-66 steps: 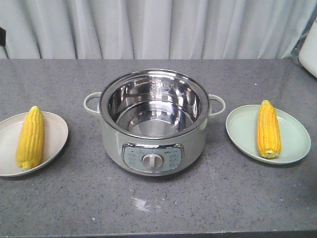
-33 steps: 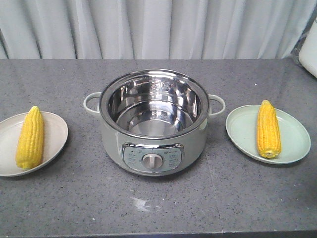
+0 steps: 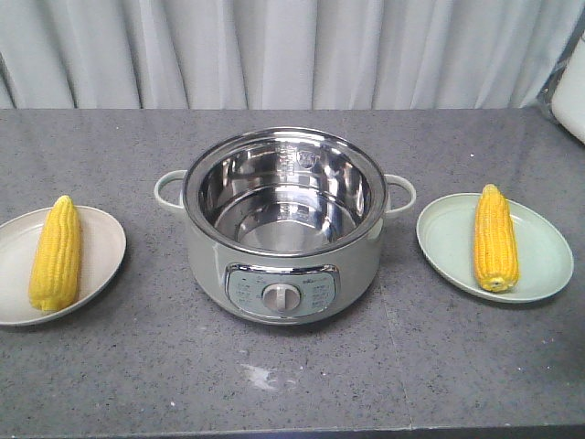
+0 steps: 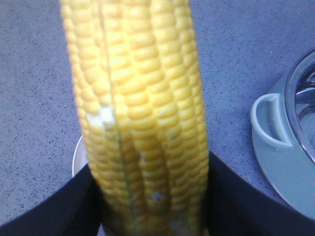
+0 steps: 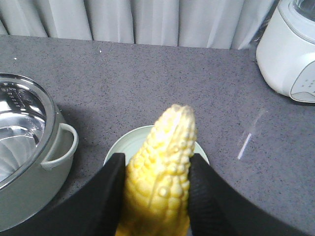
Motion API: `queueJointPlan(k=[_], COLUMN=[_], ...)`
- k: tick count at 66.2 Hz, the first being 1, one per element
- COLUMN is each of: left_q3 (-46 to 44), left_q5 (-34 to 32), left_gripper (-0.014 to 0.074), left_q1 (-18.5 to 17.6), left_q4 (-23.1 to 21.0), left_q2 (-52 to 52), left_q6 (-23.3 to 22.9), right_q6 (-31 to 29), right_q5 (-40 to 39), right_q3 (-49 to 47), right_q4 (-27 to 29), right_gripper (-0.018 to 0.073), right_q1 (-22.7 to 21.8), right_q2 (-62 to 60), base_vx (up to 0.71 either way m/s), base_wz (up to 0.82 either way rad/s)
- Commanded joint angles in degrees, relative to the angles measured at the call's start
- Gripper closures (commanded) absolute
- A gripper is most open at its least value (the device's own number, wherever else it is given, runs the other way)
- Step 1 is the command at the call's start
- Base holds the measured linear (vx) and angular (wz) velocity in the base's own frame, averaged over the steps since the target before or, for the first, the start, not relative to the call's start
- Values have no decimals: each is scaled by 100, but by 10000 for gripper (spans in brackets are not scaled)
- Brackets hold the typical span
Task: Distribute corn equally
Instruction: 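Drive the base away from the pot, turning toward the other counter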
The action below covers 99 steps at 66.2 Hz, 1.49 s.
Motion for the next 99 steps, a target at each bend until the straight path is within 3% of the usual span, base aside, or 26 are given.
queueJointPlan(k=[1, 99], left_q3=[-137, -137], left_q5=[-368, -368], left_gripper=[594, 594], left_q1=[-2, -2], left_q4=[88, 88], left_q2=[-124, -124], left_q6=[-51, -51], right_q6=[-37, -37], right_q5=[-381, -381], right_q3=[-128, -128], right_q4=[20, 20], right_gripper=[440, 440], right_q1=[-54, -54], right_q2=[-70, -70], base_vx=[0, -3], base_wz=[0, -12])
